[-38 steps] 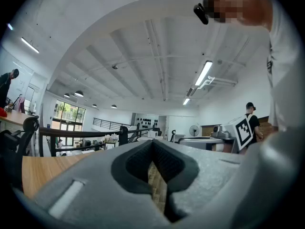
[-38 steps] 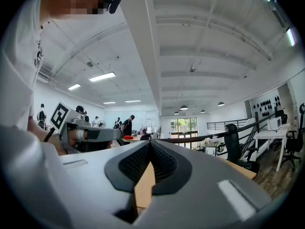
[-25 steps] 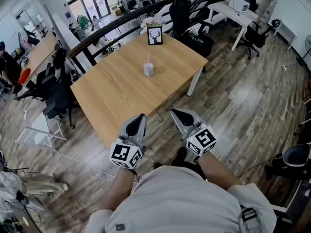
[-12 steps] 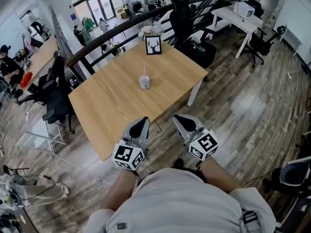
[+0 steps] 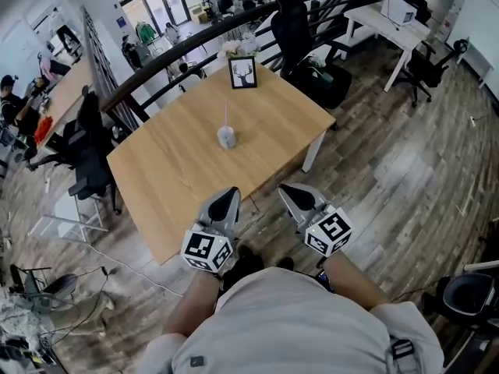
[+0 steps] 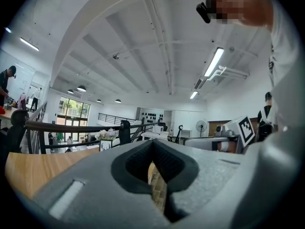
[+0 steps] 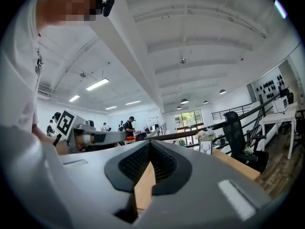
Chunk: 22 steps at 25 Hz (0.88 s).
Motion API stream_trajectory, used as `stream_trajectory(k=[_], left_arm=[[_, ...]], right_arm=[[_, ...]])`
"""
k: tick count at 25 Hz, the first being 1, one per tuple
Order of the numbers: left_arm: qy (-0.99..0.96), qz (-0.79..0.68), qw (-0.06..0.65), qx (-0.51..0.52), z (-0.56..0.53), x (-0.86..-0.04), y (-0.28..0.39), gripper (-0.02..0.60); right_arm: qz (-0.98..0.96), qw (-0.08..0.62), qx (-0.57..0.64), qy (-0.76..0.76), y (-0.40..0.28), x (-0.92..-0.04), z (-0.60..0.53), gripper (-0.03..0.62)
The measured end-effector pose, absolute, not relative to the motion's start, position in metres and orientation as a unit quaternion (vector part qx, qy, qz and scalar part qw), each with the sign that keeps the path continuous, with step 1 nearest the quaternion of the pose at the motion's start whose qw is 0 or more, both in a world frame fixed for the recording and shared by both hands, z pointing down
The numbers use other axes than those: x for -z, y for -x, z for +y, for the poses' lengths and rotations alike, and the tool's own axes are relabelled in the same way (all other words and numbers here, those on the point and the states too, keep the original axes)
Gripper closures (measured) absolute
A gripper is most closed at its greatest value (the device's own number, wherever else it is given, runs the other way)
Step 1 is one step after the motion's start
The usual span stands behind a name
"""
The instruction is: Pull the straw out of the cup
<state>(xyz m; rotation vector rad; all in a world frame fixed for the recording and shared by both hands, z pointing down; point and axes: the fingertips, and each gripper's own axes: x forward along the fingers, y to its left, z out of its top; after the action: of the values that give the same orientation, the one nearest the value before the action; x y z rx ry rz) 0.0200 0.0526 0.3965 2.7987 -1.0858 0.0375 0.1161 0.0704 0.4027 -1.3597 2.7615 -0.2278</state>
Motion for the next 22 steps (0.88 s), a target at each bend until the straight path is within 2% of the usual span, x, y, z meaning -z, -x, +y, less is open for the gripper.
stream_trajectory(k=[10,22], left_arm=[[-0.926,-0.371,0.073,-0.003,-0.024,-0.398,0.011,0.578],[-0.928,-0.364,0.079,-0.001,-0.101,-0.399,0.091,0.578]], right_arm=[[0.901,0.013,0.068,0.429,-0.084,-0.404,-0.010,0.585],[0.898,0.006,0.067,0.435,-0.007,-0.394,-0.105,0.585]])
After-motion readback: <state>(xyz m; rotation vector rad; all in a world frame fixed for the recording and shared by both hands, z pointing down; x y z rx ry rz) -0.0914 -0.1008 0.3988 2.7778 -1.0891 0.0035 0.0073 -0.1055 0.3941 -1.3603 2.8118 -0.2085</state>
